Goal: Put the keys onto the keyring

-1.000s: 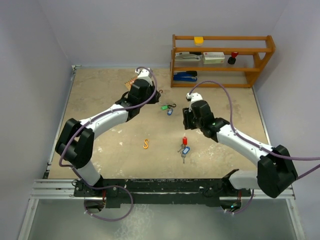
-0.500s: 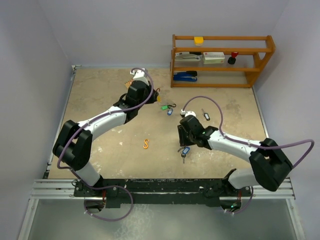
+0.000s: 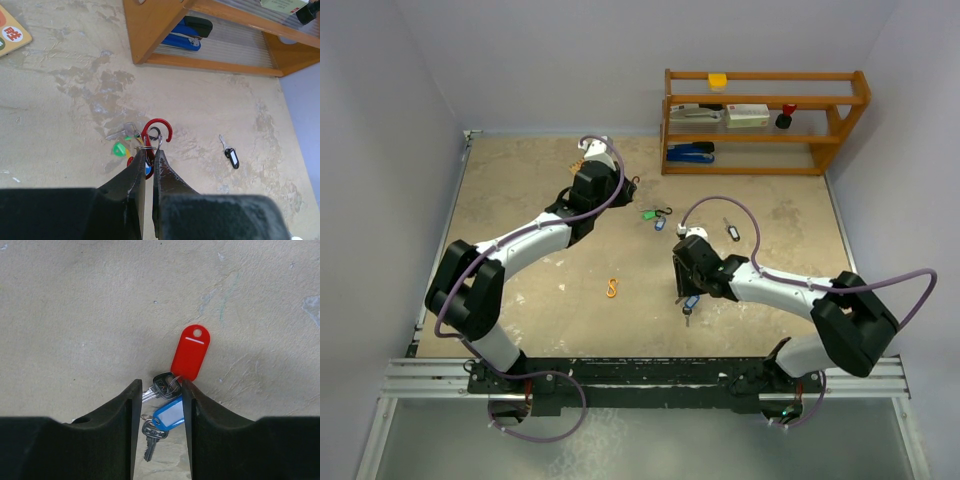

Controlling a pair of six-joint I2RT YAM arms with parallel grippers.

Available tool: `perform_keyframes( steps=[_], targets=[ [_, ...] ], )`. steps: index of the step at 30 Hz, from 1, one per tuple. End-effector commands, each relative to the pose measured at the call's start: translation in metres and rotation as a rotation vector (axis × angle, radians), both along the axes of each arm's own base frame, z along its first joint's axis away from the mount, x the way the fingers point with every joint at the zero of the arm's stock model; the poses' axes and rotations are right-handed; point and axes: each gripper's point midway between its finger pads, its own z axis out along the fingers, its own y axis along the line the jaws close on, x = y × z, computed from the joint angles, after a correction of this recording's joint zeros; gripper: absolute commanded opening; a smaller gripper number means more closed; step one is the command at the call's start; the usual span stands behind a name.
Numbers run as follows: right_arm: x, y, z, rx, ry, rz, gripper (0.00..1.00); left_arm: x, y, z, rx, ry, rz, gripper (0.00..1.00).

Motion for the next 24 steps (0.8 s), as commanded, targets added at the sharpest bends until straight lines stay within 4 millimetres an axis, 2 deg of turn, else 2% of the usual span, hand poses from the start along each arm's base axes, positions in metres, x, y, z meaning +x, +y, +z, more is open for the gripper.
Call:
perform_keyframes(
  steps=[1, 24],
  targets=[
    [0.0025, -0.0050, -0.0010, -0.022, -0.009, -0.044, 0.40, 0.0037, -0.0003, 0.0351, -0.067, -0.085, -0.002, 0.00],
    [-0.0007, -0.0102, -0.0082, -0.046, 0.016, -0.072, 0.28, 0.0041, 0.0009, 0.0327, -0.066, -0.081, -0.007, 0.00]
  ],
)
